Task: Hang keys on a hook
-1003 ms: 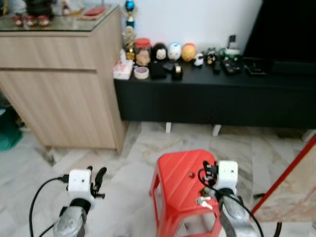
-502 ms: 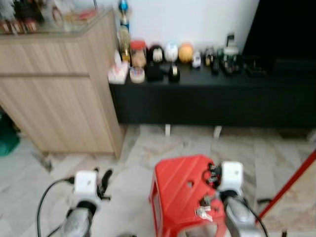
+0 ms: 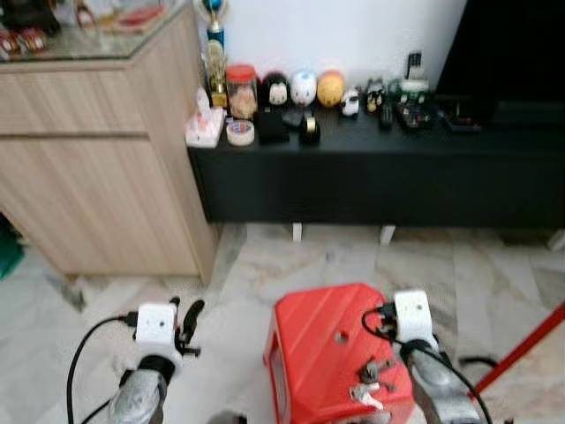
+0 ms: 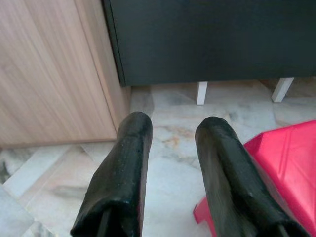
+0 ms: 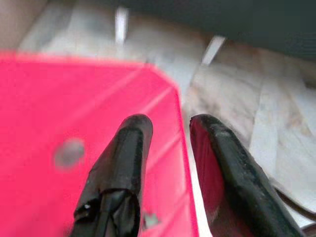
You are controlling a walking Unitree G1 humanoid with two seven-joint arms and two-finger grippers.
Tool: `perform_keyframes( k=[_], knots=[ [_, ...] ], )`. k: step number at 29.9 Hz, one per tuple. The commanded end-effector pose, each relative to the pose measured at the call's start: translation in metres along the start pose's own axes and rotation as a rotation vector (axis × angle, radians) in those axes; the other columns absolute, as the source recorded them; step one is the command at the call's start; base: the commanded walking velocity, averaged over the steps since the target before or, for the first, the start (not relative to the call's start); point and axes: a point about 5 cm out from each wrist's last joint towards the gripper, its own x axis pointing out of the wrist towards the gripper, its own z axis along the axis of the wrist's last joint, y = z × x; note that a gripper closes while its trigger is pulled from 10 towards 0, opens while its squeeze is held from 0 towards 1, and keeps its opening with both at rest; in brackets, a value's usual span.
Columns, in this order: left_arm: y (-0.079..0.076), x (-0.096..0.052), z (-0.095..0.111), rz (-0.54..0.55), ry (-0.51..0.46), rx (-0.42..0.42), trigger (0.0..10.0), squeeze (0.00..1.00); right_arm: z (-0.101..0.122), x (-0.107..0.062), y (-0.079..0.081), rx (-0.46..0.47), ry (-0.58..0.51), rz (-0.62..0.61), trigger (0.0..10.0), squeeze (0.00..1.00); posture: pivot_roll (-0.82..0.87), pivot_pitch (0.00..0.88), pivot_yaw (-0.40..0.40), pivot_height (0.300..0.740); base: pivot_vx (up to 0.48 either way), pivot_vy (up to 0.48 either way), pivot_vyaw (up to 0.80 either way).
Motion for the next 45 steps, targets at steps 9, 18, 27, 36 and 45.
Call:
perform_keyframes(
  k=[9, 18, 27, 36, 45],
  knots=[
    [-0.007, -0.003, -0.003, -0.04, 0.024, 0.01, 10.0, 0.0, -0.007, 0.007, 0.022, -0.325, 0.147, 0.22, 10.0, 0.0, 0.08, 0.0, -0.029, 0.651, 0.0, 0.0, 0.0],
    [-0.011, -0.008, 0.0, -0.057, 0.02, 0.018, 10.0, 0.0, -0.008, 0.008, 0.04, -0.231, 0.169, 0.256, 10.0, 0.0, 0.1, 0.019, -0.029, 0.651, 0.0, 0.0, 0.0],
    [-0.015, -0.011, 0.009, -0.066, 0.002, 0.019, 10.0, 0.0, -0.018, 0.005, 0.047, -0.124, 0.212, 0.242, 10.0, 0.0, 0.11, 0.081, -0.025, 0.651, 0.0, 0.0, 0.0],
    [-0.016, -0.017, 0.01, -0.071, 0.011, 0.018, 10.0, 0.0, -0.022, 0.005, 0.037, -0.024, 0.232, 0.162, 10.0, 0.01, 0.11, 0.11, -0.019, 0.651, 0.0, 0.0, 0.0],
    [-0.015, -0.023, 0.013, -0.073, 0.021, 0.023, 10.0, 0.0, -0.02, 0.006, 0.038, 0.038, 0.234, 0.15, 10.0, 1.0, 0.12, 0.13, -0.011, 0.651, 0.0, 0.0, 0.0]
  ],
)
